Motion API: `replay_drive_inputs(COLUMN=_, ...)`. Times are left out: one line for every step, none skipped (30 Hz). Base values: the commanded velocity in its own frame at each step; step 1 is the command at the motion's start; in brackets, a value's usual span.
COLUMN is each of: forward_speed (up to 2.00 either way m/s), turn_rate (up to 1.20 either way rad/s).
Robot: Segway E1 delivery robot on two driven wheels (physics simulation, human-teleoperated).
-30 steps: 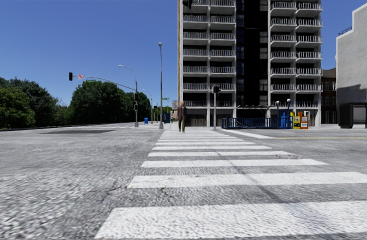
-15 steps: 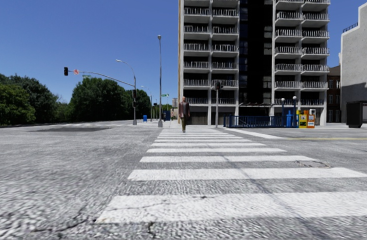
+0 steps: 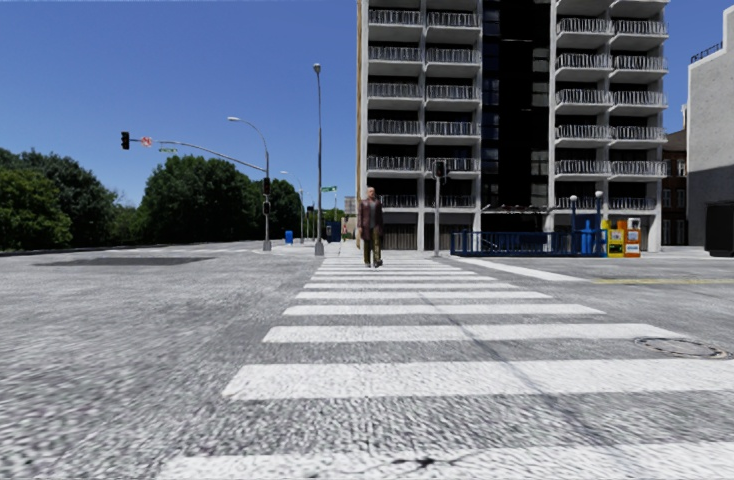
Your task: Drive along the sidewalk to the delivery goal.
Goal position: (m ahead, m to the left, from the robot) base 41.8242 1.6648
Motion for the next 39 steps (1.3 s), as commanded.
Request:
replay_drive_inputs(forward_speed=1.23, turn_rate=0.17)
replay_drive_inputs(forward_speed=2.00, turn_rate=0.17)
replay_drive_inputs(forward_speed=2.00, turn_rate=0.17)
replay_drive_inputs(forward_speed=2.00, turn_rate=0.17)
replay_drive_inputs(forward_speed=2.00, turn_rate=0.17)
replay_drive_inputs(forward_speed=2.00, turn_rate=0.17)
replay_drive_inputs(forward_speed=2.00, turn_rate=0.18)
replay_drive_inputs(forward_speed=2.00, turn_rate=0.18)
replay_drive_inputs(forward_speed=2.00, turn_rate=0.18)
replay_drive_inputs(forward_speed=2.00, turn_rate=0.18)
replay_drive_inputs(forward_speed=2.00, turn_rate=0.18)
replay_drive_inputs(forward_speed=2.00, turn_rate=0.18)
replay_drive_inputs(forward_speed=2.00, turn_rate=0.18)
replay_drive_inputs(forward_speed=2.00, turn_rate=0.18)
replay_drive_inputs(forward_speed=2.00, turn_rate=0.18)
replay_drive_inputs(forward_speed=2.00, turn_rate=0.18)
replay_drive_inputs(forward_speed=2.00, turn_rate=0.15)
replay_drive_inputs(forward_speed=2.00, turn_rate=0.15)
replay_drive_inputs(forward_speed=2.00, turn_rate=0.15)
replay_drive_inputs(forward_speed=2.00, turn_rate=0.19)
replay_drive_inputs(forward_speed=2.00, turn_rate=0.21)
replay_drive_inputs(forward_speed=2.00, turn_rate=0.21)
replay_drive_inputs(forward_speed=2.00, turn_rate=0.23)
replay_drive_inputs(forward_speed=2.00, turn_rate=0.25)
replay_drive_inputs(forward_speed=2.00, turn_rate=0.26)
replay_drive_inputs(forward_speed=2.00, turn_rate=0.26)
replay_drive_inputs(forward_speed=2.00, turn_rate=0.27)
replay_drive_inputs(forward_speed=2.00, turn_rate=0.31)
replay_drive_inputs(forward_speed=2.00, turn_rate=0.31)
replay_drive_inputs(forward_speed=2.00, turn_rate=0.32)
replay_drive_inputs(forward_speed=2.00, turn_rate=0.36)
replay_drive_inputs(forward_speed=2.00, turn_rate=0.36)
replay_drive_inputs(forward_speed=2.00, turn_rate=0.36)
replay_drive_inputs(forward_speed=2.00, turn_rate=0.37)
replay_drive_inputs(forward_speed=2.00, turn_rate=0.37)
replay_drive_inputs(forward_speed=2.00, turn_rate=0.28)
replay_drive_inputs(forward_speed=2.00, turn_rate=0.28)
replay_drive_inputs(forward_speed=2.00, turn_rate=0.00)
replay_drive_inputs(forward_speed=2.00, turn_rate=0.00)
